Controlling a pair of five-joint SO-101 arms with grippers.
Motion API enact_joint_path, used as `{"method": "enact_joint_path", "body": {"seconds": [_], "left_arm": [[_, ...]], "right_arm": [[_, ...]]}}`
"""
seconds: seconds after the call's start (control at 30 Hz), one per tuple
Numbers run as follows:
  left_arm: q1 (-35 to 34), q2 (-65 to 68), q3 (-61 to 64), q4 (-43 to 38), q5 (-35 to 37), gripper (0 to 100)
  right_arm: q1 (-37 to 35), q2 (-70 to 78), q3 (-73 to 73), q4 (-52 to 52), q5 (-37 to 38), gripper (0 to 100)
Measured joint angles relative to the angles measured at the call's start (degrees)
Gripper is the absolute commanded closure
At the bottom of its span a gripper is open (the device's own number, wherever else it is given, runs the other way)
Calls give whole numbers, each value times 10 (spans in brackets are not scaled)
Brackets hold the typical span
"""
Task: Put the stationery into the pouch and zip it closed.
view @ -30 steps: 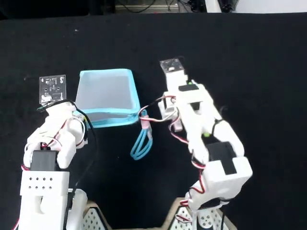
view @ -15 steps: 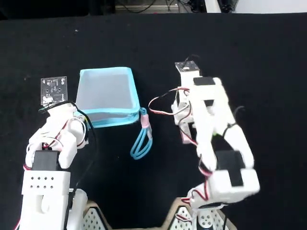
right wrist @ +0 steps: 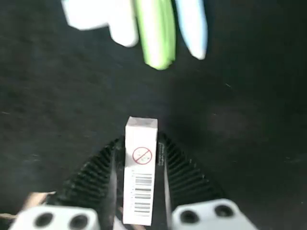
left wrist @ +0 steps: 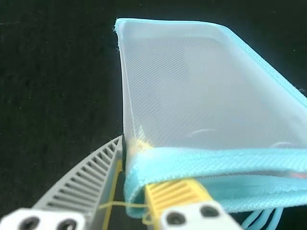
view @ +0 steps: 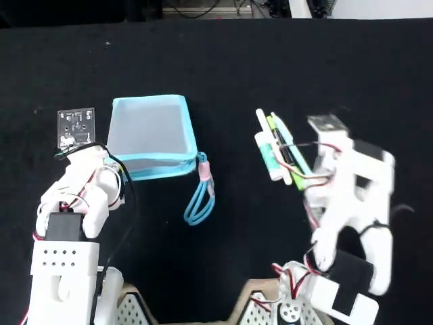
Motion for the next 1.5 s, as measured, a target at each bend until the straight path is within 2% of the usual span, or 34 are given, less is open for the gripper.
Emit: {"method": "enact_joint_path", "body": {"seconds": [0.13, 0.23, 0.33, 0.43, 0.53, 0.8, 1.13, 1.5], "left_arm": [[1, 0, 0, 0, 0, 970], [1, 0, 0, 0, 0, 970], [1, -4, 8, 0, 0, 970], [1, -4, 10, 0, 0, 970], [1, -4, 10, 0, 0, 970], [1, -4, 10, 0, 0, 970], [1, -4, 10, 0, 0, 970], [1, -4, 10, 0, 0, 970]], "right_arm": [[82, 0, 35, -73, 42, 864], [105, 0, 53, -90, 94, 818], [113, 0, 65, -91, 139, 819], [114, 0, 68, -91, 149, 819], [114, -3, 67, -81, 150, 819], [114, -4, -9, 28, 154, 818], [114, -4, -10, 37, 154, 818], [114, -4, 84, -149, 154, 818]]}}
